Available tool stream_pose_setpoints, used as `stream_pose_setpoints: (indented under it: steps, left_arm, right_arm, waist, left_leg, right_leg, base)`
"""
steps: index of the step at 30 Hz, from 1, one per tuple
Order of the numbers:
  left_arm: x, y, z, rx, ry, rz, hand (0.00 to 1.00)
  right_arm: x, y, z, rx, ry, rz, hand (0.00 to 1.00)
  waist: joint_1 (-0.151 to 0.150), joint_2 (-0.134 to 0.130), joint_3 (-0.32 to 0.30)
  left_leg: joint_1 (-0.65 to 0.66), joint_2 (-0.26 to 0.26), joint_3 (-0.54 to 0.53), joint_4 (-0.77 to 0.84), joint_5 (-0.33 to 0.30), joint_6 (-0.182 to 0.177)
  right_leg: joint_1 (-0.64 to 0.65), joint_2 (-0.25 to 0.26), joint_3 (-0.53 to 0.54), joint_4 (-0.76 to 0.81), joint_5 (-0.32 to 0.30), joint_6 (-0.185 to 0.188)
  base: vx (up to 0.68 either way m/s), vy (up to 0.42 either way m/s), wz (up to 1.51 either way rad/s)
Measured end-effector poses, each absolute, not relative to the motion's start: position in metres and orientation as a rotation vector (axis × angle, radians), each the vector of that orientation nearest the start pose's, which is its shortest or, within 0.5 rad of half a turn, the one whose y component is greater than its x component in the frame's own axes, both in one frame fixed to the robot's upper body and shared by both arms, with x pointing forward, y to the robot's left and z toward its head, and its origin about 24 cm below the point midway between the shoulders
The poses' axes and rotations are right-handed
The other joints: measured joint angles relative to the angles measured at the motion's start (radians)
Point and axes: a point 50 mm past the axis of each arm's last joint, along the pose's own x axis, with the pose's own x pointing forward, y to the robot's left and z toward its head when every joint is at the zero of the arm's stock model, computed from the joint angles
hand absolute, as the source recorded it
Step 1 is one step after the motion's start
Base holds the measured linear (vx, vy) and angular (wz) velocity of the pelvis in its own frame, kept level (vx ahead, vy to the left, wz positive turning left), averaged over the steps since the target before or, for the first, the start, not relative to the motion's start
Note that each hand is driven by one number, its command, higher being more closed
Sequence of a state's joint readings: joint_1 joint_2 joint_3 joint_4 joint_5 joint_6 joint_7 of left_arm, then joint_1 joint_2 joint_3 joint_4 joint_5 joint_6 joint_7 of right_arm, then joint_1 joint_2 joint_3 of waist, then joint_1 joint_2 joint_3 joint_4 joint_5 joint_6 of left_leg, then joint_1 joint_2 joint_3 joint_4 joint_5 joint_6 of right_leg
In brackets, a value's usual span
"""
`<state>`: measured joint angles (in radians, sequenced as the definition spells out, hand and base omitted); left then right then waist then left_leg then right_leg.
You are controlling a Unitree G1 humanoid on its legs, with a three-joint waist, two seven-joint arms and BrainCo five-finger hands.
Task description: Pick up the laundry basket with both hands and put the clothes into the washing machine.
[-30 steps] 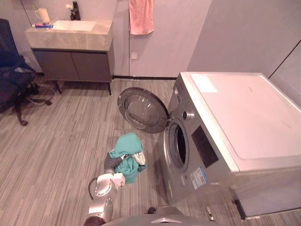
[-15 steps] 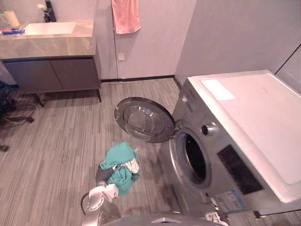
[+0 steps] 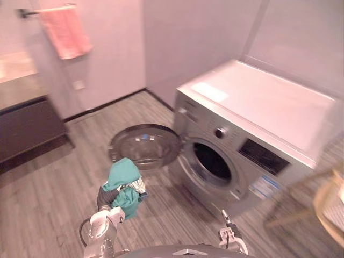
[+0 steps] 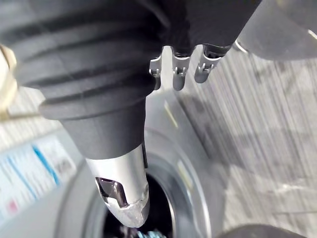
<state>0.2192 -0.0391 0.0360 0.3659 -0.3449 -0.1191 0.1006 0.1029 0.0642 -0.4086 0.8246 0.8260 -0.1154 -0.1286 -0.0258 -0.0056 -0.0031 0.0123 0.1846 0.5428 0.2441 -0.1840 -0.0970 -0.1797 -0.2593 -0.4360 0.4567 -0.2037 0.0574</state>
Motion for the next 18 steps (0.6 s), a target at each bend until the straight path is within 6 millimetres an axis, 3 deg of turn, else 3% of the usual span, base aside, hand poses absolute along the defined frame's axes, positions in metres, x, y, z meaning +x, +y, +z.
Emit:
stream_pose_setpoints:
  steps: [2,5,8,9,10,11,12,13,14,15,16,17,18]
  left_arm:
    - [0.174,0.158,-0.082,-0.37,0.489,0.287,1.0]
    - [0.182,0.146,-0.083,-0.381,0.5,0.23,1.0]
    - [0.185,0.146,-0.081,-0.383,0.493,0.227,1.0]
    - [0.185,0.146,-0.081,-0.384,0.492,0.229,1.0]
    - [0.186,0.145,-0.079,-0.389,0.482,0.228,1.0]
    - [0.187,0.144,-0.075,-0.397,0.465,0.226,1.0]
    - [0.186,0.145,-0.074,-0.398,0.461,0.229,1.0]
    - [0.181,0.149,-0.075,-0.399,0.463,0.248,1.0]
    - [0.177,0.152,-0.075,-0.394,0.465,0.255,1.0]
    - [0.176,0.152,-0.075,-0.399,0.467,0.255,1.0]
    - [0.173,0.148,-0.077,-0.403,0.478,0.234,1.0]
    - [0.168,0.146,-0.079,-0.405,0.494,0.218,1.0]
    - [0.166,0.146,-0.08,-0.406,0.501,0.216,1.0]
  right_arm:
    - [0.105,-0.214,-0.145,0.862,0.704,-0.955,0.0]
    - [0.103,-0.223,-0.146,0.831,0.715,-0.964,0.0]
    - [0.1,-0.217,-0.148,0.84,0.722,-0.966,0.0]
    - [0.098,-0.216,-0.148,0.843,0.727,-0.967,0.0]
    - [0.098,-0.216,-0.148,0.846,0.718,-0.971,0.0]
    - [0.097,-0.221,-0.146,0.831,0.703,-0.973,0.0]
    - [0.098,-0.223,-0.144,0.826,0.692,-0.969,0.0]
    - [0.103,-0.223,-0.141,0.818,0.676,-0.944,0.0]
    - [0.108,-0.22,-0.139,0.805,0.669,-0.909,0.0]
    - [0.11,-0.219,-0.138,0.802,0.667,-0.898,0.0]
    - [0.115,-0.216,-0.137,0.798,0.669,-0.871,0.0]
    - [0.12,-0.212,-0.137,0.796,0.681,-0.842,0.0]
    - [0.123,-0.209,-0.137,0.792,0.685,-0.822,0.0]
  waist:
    - [-0.021,0.021,0.008]
    - [-0.031,0.056,0.025]
    - [-0.03,0.039,0.04]
    - [-0.028,0.042,0.043]
    - [-0.023,0.054,0.053]
    - [-0.004,0.089,0.076]
    - [0.007,0.097,0.079]
    - [0.029,0.106,0.075]
    - [0.036,0.105,0.073]
    - [0.035,0.104,0.073]
    - [0.038,0.097,0.077]
    - [0.048,0.09,0.08]
    - [0.055,0.089,0.08]
  left_leg:
    - [0.022,-0.008,0.021,-0.072,0.051,-0.008]
    - [0.06,0.021,0.012,-0.14,0.1,-0.01]
    - [0.048,0.094,-0.013,0.067,0.098,-0.008]
    - [0.03,0.119,-0.031,0.144,0.095,-0.004]
    - [-0.006,0.18,-0.07,0.303,0.099,0.003]
    - [-0.066,0.256,-0.148,0.519,0.146,0.109]
    - [-0.1,0.275,-0.191,0.594,0.196,0.178]
    - [-0.17,0.28,-0.287,0.704,0.348,0.225]
    - [-0.226,0.237,-0.371,0.777,0.36,0.168]
    - [-0.258,0.208,-0.399,0.809,0.289,0.138]
    - [-0.306,0.148,-0.435,0.817,0.171,0.093]
    - [-0.323,0.099,-0.455,0.746,0.103,0.068]
    - [-0.323,0.082,-0.467,0.682,0.079,0.062]
  right_leg:
    - [-0.018,0.026,-0.021,-0.025,0.013,-0.021]
    - [0.011,0.117,0.013,-0.128,0.056,-0.039]
    - [0.098,0.161,0.044,-0.21,0.066,-0.041]
    - [0.119,0.17,0.046,-0.226,0.066,-0.042]
    - [0.164,0.199,0.056,-0.246,0.061,-0.051]
    - [0.208,0.247,0.096,-0.252,0.044,-0.075]
    - [0.217,0.261,0.122,-0.251,0.035,-0.082]
    - [0.222,0.279,0.183,-0.25,0.023,-0.096]
    - [0.222,0.279,0.233,-0.248,0.018,-0.103]
    - [0.218,0.276,0.255,-0.248,0.018,-0.104]
    - [0.216,0.267,0.301,-0.253,0.021,-0.11]
    - [0.217,0.263,0.353,-0.263,0.024,-0.109]
    - [0.215,0.263,0.381,-0.266,0.024,-0.109]
  base:
    - [0.09,-0.128,-0.73]
    - [0.11,-0.143,-0.57]
    - [0.08,-0.145,-0.36]
    - [0.0,-0.119,-0.28]
    - [-0.01,-0.16,-0.58]
    - [0.0,-0.128,-0.76]
    - [0.04,-0.075,-1.25]
    - [0.12,0.013,-1.38]
    - [0.16,0.007,-1.32]
    - [0.2,0.007,-1.12]
    - [0.2,0.006,-1.09]
    - [0.2,0.026,-1.18]
    - [0.22,0.068,-1.32]
